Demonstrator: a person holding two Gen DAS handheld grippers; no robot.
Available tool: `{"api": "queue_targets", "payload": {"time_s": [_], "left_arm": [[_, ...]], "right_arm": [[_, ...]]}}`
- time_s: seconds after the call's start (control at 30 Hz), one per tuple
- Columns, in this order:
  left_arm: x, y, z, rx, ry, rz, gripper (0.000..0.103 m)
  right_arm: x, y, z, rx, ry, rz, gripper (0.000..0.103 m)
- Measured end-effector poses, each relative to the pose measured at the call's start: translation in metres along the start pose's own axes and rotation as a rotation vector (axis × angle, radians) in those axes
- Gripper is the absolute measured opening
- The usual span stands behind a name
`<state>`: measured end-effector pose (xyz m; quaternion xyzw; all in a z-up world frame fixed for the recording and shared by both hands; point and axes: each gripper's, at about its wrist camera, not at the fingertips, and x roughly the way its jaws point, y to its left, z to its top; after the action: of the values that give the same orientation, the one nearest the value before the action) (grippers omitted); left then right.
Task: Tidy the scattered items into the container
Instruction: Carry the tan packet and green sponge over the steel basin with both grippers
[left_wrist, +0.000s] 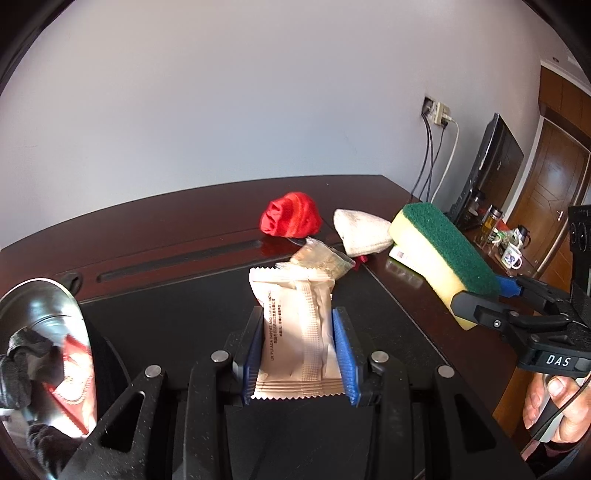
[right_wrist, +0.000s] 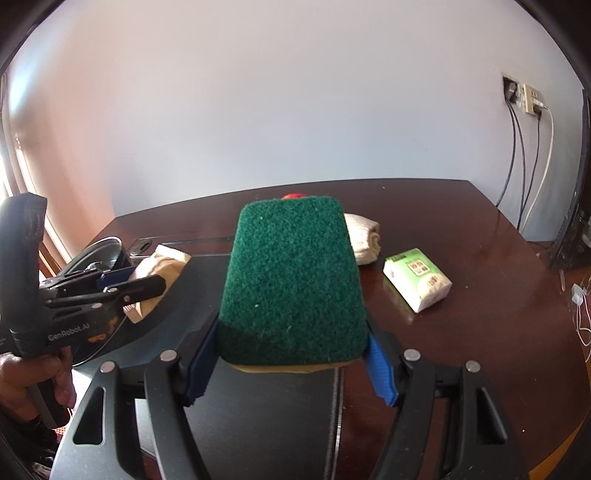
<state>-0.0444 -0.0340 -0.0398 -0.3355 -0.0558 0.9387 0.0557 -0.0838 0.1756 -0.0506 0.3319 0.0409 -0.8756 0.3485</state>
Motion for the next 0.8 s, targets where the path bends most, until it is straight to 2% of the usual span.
{"api": "queue_targets", "payload": {"time_s": [0.8], "left_arm": [[-0.075, 0.061, -0.005, -0.11, -0.119, 0.065, 0.038]], "right_arm": [[-0.004, 0.057, 0.015, -0.09, -0.01, 0.054, 0.071]]}}
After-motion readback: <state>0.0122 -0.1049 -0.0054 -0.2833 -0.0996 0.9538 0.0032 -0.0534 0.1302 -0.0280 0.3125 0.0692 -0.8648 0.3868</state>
